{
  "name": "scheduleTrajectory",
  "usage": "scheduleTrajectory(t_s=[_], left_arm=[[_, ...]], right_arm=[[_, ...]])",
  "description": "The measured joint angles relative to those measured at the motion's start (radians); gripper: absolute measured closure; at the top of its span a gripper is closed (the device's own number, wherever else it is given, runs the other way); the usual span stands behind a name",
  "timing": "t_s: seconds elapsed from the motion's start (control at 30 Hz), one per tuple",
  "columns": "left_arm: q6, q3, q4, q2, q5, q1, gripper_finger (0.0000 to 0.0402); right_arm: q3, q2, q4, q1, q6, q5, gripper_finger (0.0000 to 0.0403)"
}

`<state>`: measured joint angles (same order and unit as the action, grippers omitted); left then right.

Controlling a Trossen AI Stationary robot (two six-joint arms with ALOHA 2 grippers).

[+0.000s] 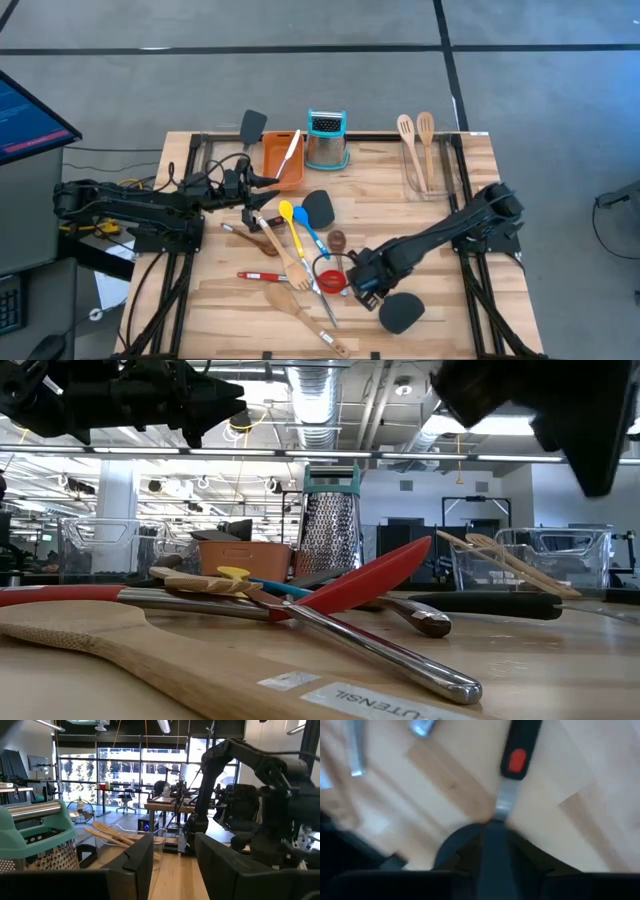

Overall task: Pick & Place Kitchen Items
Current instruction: Put the top right plastic spatula into the left transparent bin

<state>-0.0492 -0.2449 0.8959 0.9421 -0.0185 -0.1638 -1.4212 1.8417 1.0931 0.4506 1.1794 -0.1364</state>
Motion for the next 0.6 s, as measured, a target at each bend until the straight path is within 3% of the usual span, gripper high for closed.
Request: scheduleTrajectory(t_s=[0.33, 0.6], left_arm=[[0.0, 0.0, -0.014, 0.0, 0.0, 0.0, 0.027], [0.0, 0.0, -0.024, 0.0, 0.0, 0.0, 0.027]], right_arm=[[0.001, 0.11, 0.021, -0.049, -0.136, 0.013, 0.0261], [0.005, 0.161, -0.031, -0.042, -0.189, 0.033, 0.0243]])
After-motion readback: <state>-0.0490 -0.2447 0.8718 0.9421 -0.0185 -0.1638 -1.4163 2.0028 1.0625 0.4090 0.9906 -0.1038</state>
